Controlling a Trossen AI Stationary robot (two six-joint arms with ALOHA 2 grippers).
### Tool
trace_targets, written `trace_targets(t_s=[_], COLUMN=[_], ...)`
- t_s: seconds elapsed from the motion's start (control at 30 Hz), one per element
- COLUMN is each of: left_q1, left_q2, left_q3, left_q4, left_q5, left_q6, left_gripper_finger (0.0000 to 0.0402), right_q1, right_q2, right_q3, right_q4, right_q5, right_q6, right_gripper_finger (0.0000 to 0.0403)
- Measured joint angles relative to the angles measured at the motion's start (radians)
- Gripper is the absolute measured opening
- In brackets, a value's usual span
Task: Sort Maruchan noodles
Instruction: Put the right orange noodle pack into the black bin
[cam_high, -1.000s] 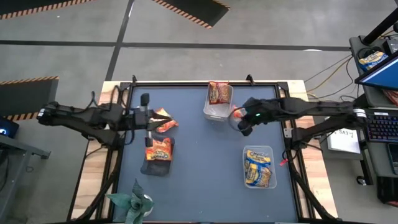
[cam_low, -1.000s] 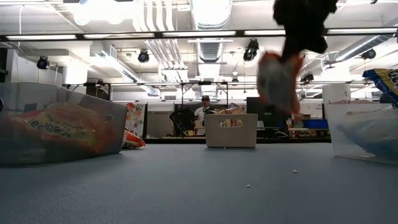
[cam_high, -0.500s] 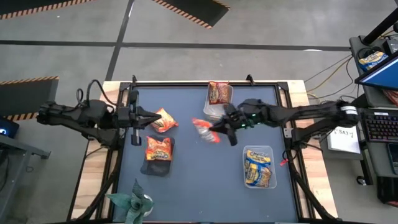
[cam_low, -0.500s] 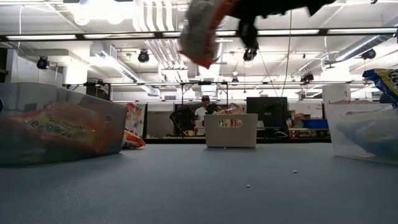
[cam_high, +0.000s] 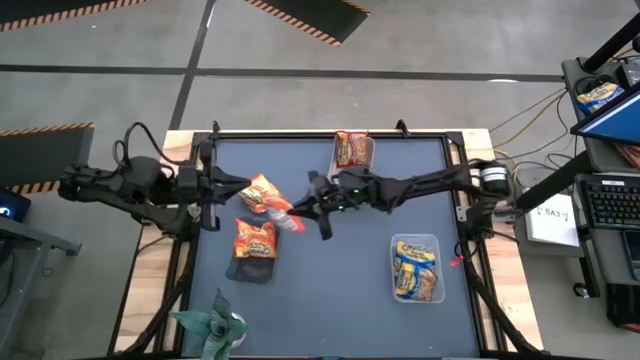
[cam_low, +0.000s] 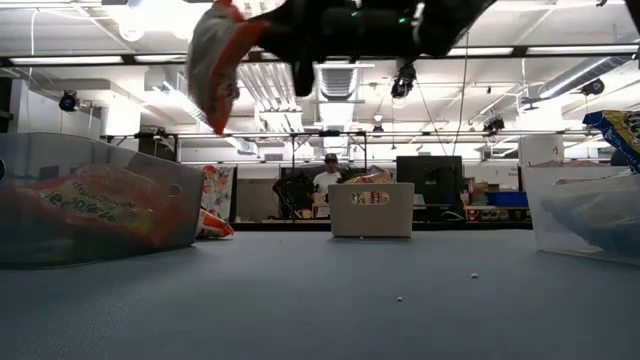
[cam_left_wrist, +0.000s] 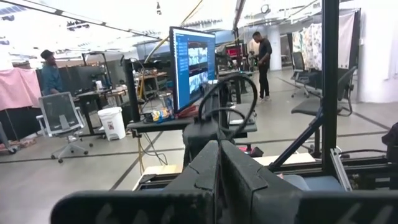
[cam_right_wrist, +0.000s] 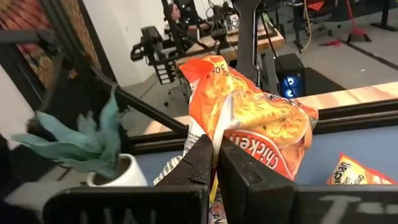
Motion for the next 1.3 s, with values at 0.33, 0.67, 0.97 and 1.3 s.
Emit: trace_targets(t_s=[0.33,0.67,0.97,1.3], left_q1=[0.0,0.0,0.0,0.0], left_q2=[-0.01,-0.007,-0.003,0.006], left_q3=[0.0,0.0,0.0,0.0], left_q4=[0.003,0.012,0.012,0.017], left_q5=[0.039,0.052,0.053,0.053], left_q6=[-0.019,-0.023,-0.023,-0.023], left_gripper_finger=[0.0,0.0,0.0,0.0], right_q1=[0.009,0.011,0.02,0.03], right_q2=[0.15,0.237,0.263,0.263], right_q3=[0.202,0.26,0.261,0.261], right_q4=[-0.15,-0.172,-0.179,-0.195], right_q5=[0.001,0.001,0.0,0.0], right_q6=[-0.117,-0.155,-0.166,-0.154], right_gripper_finger=[0.0008,0.0008,0.0009,0.0095])
